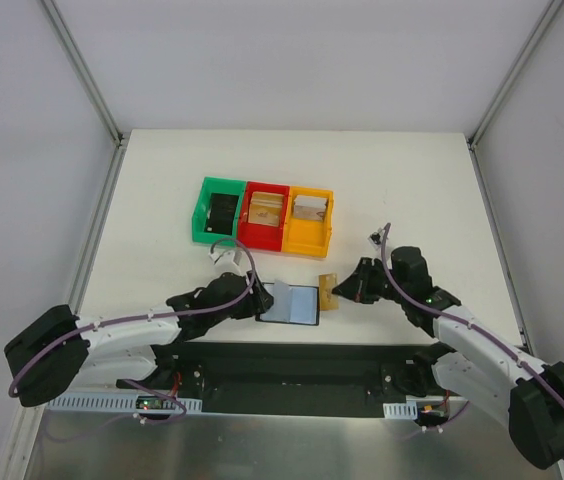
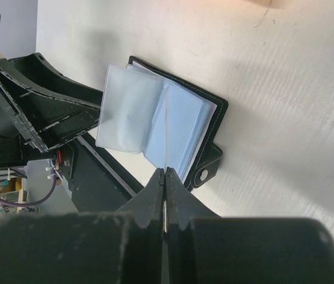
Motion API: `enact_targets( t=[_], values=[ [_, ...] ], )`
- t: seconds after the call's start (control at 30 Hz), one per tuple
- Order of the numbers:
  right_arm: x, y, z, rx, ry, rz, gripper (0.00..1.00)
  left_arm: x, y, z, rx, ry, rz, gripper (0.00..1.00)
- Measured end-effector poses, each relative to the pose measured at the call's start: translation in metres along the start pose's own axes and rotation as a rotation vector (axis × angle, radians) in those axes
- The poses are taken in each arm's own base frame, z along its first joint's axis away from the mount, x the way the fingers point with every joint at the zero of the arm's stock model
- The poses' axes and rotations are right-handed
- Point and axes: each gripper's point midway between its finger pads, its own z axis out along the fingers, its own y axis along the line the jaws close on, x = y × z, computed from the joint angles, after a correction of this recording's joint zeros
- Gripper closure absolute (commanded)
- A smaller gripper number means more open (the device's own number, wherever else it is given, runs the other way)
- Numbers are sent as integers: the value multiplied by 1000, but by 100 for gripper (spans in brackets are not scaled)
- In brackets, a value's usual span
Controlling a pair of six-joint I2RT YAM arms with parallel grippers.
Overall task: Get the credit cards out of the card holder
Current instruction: Place the credit card in the storage box.
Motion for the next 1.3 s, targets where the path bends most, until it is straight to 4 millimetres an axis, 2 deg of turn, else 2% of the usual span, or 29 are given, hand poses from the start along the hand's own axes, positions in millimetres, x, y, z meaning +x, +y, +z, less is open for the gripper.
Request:
enact_targets(
  t=[0.3,0.47,0.57,0.63,0.8,0.97,1.13,1.3],
  values=[
    [3,-4,-3,25,24,-30,99,-16,34,-23,-94,-95,26,39],
    [-3,11,-7,-21,26,-59,99,-27,37,-39,-70,-167,7,42],
    [-10,30,-10,-86,36,-91,99,-39,23,-50,7,-216,12,41],
    [-15,46,-12,-142,57,-118,100,-46,8,-57,82,-240,33,30],
    [-16,82,-15,-254,116,-211,100,-57,-45,-82,345,-279,133,18],
    [7,106,-16,-347,230,-273,100,-44,-81,-94,537,-220,233,19],
    [20,125,-23,-404,308,-329,100,-17,-91,-88,613,-84,304,21],
    [23,142,-32,-454,344,-387,100,-18,-107,-101,714,-84,331,22]
  ],
)
